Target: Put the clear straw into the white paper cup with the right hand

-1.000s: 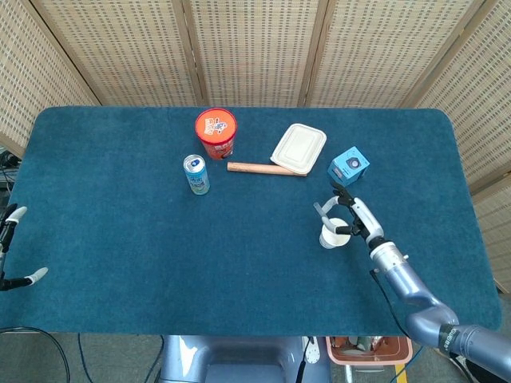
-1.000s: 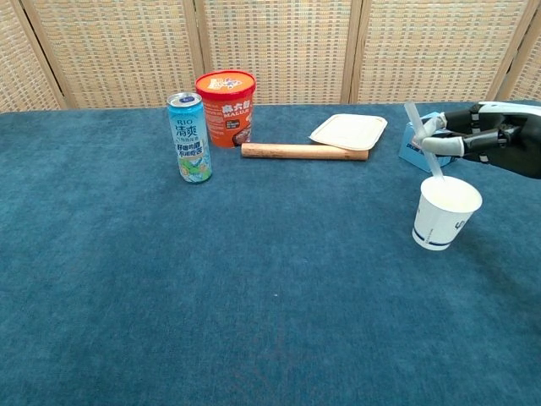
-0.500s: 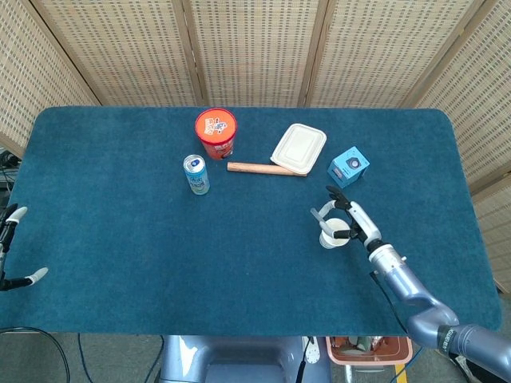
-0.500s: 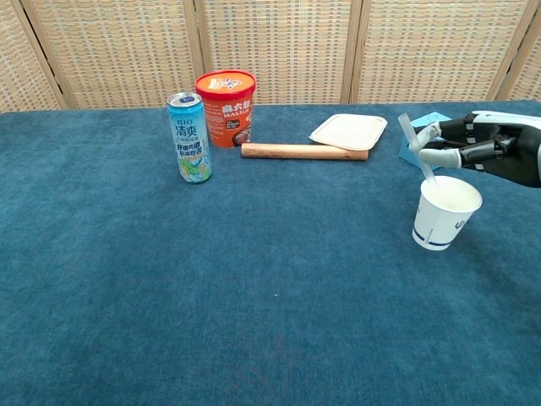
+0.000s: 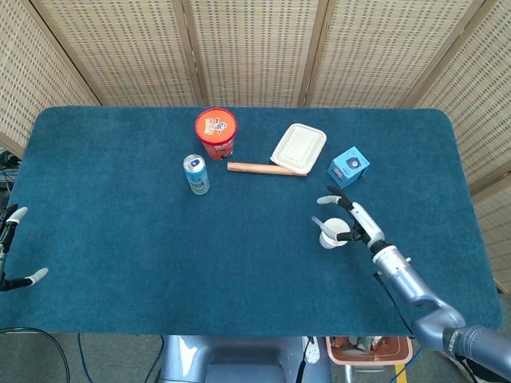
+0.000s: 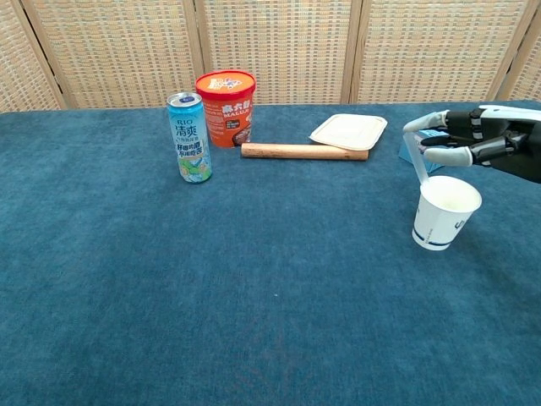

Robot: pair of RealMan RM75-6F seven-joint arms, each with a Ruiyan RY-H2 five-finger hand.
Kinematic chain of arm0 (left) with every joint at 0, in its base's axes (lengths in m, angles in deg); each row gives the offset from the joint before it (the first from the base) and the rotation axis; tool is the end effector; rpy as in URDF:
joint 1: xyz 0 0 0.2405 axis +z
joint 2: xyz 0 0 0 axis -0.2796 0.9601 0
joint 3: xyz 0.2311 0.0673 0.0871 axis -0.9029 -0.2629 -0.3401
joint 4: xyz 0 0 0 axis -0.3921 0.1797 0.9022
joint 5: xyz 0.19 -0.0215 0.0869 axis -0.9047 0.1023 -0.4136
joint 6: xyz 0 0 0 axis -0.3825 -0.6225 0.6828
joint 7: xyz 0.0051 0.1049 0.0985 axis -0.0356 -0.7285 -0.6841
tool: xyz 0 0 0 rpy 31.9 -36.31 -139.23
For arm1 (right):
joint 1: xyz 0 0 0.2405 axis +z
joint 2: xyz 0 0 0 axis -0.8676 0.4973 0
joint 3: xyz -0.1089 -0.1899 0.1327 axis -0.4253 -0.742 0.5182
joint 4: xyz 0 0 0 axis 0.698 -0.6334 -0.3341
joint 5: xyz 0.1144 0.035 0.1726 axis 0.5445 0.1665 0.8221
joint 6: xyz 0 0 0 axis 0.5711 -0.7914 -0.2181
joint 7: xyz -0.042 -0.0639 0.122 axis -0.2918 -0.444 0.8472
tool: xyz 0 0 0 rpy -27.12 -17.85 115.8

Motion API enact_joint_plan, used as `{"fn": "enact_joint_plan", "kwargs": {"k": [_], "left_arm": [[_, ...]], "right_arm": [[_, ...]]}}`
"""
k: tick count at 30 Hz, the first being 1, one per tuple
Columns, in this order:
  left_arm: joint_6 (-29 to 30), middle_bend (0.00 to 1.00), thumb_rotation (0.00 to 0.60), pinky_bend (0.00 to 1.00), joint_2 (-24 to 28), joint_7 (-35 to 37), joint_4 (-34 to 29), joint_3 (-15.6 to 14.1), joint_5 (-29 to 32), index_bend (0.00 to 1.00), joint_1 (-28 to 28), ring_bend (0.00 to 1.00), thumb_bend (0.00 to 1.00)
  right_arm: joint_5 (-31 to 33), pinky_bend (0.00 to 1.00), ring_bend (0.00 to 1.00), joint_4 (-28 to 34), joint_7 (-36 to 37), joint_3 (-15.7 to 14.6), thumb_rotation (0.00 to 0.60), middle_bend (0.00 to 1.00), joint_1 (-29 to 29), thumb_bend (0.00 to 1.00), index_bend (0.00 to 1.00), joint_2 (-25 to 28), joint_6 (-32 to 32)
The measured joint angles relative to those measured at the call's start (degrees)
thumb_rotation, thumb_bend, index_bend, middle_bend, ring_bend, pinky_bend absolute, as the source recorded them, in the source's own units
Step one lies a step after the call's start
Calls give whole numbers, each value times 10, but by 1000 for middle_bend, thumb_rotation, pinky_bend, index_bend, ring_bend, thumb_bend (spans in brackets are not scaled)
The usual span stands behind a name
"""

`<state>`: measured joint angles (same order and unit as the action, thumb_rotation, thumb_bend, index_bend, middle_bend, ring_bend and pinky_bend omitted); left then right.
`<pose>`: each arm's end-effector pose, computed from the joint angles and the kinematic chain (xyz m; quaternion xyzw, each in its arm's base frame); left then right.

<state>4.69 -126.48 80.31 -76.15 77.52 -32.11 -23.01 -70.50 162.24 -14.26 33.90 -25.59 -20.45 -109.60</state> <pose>-0.3085 0.1939 0.1907 -0.5741 -0.4263 -0.3877 0.5817 -0.2261 -0.3494 0.0377 0.4512 -0.7183 0.5017 0.1696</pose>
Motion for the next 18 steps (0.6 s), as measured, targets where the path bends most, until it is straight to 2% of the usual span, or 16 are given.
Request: {"fn": "enact_joint_plan", "kwargs": {"k": [3, 9, 12, 18], "left_arm": [[1, 0, 600, 0, 0, 0, 0, 0, 0, 0, 1, 0, 59], [4, 0, 600, 0, -3, -3, 2, -3, -5, 0, 3, 0, 60], [8, 0, 600, 0, -4, -4, 3, -5, -7, 0, 5, 0, 60], [26, 0, 600, 0, -9, -6, 5, -7, -14, 0, 13, 0, 60]], "right_arm": [[-18, 0, 0, 10, -7, -7, 600, 0, -4, 334, 30, 14, -19], [-65, 0, 0, 29, -75, -28, 600, 0, -21, 204, 0, 54, -77], [-86, 0, 0, 32, -143, -39, 600, 0, -36, 139, 0, 69, -112], [-120, 0, 0, 30, -333, -59, 600, 0, -89, 12, 0, 88, -214]]}}
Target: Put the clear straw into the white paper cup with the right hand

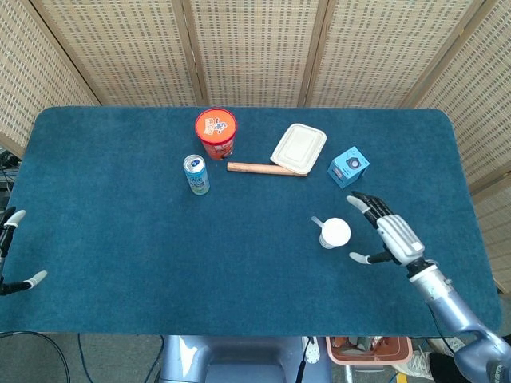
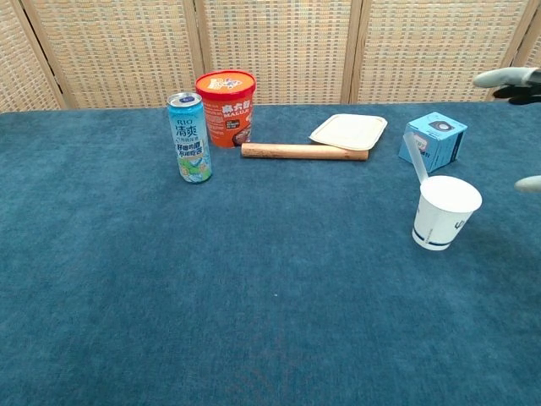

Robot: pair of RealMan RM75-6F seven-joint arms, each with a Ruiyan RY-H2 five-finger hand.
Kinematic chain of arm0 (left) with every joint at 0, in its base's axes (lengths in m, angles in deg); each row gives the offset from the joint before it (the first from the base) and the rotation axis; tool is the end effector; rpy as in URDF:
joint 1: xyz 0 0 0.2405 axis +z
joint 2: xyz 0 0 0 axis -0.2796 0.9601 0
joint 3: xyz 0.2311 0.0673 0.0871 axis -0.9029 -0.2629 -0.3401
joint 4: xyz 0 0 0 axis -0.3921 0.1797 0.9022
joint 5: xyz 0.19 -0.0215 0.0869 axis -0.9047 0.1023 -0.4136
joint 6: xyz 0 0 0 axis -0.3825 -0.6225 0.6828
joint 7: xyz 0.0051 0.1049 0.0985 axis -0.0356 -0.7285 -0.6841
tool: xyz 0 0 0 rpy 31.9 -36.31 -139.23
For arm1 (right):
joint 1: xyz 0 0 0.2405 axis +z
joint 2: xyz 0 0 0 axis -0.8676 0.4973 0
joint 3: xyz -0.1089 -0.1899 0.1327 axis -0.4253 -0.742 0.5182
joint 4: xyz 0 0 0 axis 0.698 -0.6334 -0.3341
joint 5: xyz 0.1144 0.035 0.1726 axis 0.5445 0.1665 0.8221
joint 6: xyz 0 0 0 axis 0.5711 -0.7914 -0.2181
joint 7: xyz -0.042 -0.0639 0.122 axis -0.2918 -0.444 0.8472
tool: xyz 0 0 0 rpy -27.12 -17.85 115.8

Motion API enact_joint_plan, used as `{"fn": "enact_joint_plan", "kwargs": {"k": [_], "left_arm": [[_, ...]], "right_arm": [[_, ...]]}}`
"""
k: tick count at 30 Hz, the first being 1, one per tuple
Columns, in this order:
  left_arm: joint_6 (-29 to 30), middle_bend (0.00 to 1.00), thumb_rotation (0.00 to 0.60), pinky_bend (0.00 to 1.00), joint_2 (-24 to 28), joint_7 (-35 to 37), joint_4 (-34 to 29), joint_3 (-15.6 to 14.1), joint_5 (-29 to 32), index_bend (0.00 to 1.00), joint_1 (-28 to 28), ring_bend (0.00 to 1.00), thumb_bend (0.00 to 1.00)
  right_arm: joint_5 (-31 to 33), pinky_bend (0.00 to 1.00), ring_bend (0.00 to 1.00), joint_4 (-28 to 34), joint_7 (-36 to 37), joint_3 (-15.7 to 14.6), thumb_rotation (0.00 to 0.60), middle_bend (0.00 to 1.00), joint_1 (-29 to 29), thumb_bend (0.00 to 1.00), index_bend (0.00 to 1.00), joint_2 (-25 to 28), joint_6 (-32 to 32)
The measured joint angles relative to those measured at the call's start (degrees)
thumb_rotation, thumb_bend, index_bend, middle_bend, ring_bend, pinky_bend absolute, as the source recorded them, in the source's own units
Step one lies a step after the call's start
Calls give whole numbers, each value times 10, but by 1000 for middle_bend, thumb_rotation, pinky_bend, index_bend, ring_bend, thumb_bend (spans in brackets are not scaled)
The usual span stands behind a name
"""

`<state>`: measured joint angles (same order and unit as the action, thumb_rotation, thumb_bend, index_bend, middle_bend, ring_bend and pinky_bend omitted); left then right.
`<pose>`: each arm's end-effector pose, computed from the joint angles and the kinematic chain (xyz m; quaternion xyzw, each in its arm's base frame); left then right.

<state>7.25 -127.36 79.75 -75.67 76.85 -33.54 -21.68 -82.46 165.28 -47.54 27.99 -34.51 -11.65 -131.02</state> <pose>-0.3091 0.1847 0.1894 -0.5725 -0.4169 -0.3928 0.5867 -0.2546 -0.2950 0.1045 0.6640 -0.4492 0.4918 0.3398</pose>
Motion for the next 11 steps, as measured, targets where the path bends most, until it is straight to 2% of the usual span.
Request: {"fn": "enact_joint_plan", "kwargs": {"k": [4, 11], "left_arm": [[4, 0, 600, 0, -6, -5, 5, -4, -4, 0, 4, 0, 60], [17, 0, 600, 0, -14, -10, 9, -9, -16, 0, 10, 0, 59]], "right_arm": [[-18, 0, 0, -7, -99, -12, 600, 0, -54, 0, 0, 2, -106], [-39, 0, 0, -36, -194, -24, 600, 0, -135, 0, 0, -16, -244]]}}
